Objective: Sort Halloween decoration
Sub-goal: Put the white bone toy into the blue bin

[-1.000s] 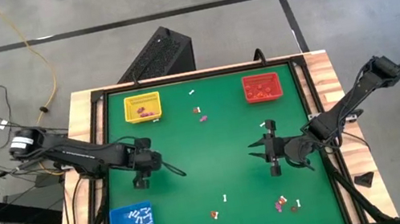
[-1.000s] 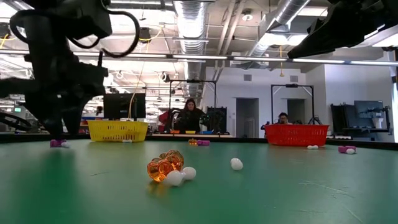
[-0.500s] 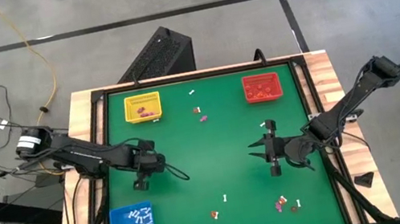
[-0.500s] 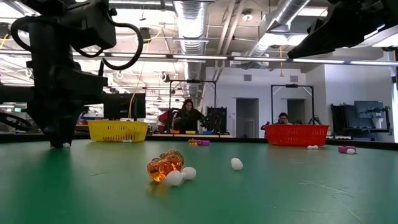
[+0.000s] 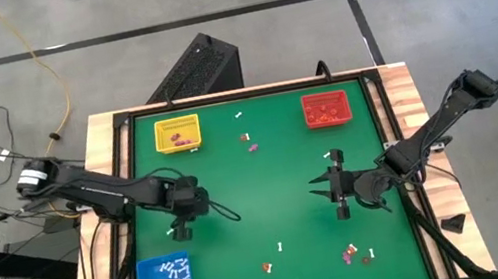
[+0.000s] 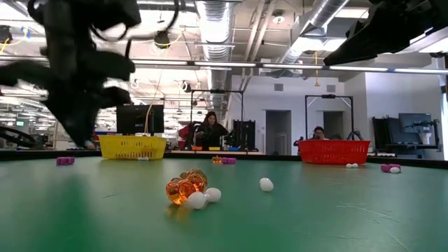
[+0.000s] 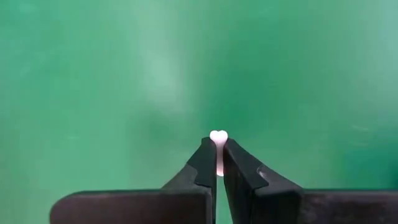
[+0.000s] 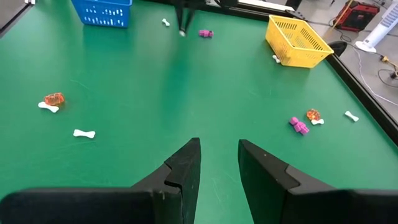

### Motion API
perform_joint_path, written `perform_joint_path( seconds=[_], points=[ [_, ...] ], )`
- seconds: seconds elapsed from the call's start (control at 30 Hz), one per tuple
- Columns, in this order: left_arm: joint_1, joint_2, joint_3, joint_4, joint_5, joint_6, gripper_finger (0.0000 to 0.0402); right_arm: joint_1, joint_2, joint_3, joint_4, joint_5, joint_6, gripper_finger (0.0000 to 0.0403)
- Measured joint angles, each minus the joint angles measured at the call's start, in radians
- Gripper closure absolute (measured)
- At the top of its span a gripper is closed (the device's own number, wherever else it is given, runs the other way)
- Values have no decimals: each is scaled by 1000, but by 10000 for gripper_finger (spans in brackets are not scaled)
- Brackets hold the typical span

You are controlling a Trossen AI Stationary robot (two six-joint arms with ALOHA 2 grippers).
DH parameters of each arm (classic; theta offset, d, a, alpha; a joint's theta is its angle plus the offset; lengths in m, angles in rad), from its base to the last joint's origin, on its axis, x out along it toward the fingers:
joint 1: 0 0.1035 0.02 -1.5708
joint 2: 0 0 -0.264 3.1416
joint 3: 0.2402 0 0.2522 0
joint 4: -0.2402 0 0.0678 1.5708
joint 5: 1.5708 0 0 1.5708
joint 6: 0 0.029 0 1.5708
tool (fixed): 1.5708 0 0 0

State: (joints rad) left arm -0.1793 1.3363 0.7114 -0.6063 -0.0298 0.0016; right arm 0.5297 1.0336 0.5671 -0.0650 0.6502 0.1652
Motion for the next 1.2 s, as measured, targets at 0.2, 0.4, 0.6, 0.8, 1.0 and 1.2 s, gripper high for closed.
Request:
perform_joint_path(
  seconds=[0.2,0.4,0.6,0.8,1.0,1.2],
  points=[
    [-103,-119,46,-2,178,-270,401,0,0,0,0,0,3,265],
    [-339,-203,46,-9,180,-669,401,-2,0,0,-1,0,-5,265],
    [-563,-179,46,-9,75,-1007,401,-2,0,0,-1,0,-14,265],
    [-634,-154,44,-28,-26,-1233,376,-3,0,0,-1,1,-16,265],
    [-636,-155,44,-25,-20,-1248,322,-2,0,0,-1,1,-9,265],
    [-608,-155,44,-24,29,-1249,288,-2,0,0,-1,1,-9,265]
  ],
)
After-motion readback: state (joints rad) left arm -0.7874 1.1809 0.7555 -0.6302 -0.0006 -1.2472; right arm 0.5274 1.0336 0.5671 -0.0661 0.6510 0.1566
